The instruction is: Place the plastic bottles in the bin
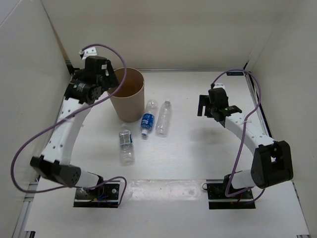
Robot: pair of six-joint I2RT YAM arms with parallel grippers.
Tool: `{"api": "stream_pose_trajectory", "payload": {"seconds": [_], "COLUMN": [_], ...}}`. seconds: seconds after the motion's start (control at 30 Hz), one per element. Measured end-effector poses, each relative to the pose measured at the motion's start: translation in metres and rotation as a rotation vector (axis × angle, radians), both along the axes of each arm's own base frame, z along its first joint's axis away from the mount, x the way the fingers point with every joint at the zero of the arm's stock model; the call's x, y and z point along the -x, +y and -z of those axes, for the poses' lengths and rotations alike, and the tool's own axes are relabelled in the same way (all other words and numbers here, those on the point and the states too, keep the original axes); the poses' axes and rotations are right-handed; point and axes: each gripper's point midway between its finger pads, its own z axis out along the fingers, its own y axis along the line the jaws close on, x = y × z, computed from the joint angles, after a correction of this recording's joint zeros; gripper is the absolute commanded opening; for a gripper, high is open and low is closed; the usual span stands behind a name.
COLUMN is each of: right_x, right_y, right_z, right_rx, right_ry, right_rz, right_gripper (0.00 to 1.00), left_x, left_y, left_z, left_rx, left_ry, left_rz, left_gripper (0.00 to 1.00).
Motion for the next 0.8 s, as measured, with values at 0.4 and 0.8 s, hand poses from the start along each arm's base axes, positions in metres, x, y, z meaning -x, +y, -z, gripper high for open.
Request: {"api": "stream_pose_trajectory", "payload": {"seconds": [0.4,0.8], "right_x": [0.011,-0.009], "right_y": [0.030,0.210], "right_z": [-0.004,-0.070], "right_rx": [-0.029,-0.265], "right_ry": [0.007,0.080], "right_rz": [-0.106,-0.365], "right_gripper": [0.90,0.90], "left_x": [0.127,0.131], "left_y": [0.053,0.050], "left_z": [0.046,0.047], "left_rx": [-0.057,-0.039], "left_ry": [0.046,0.033], "left_rz": [-0.047,-0.022], "left_gripper": [0.99,0.99]}}
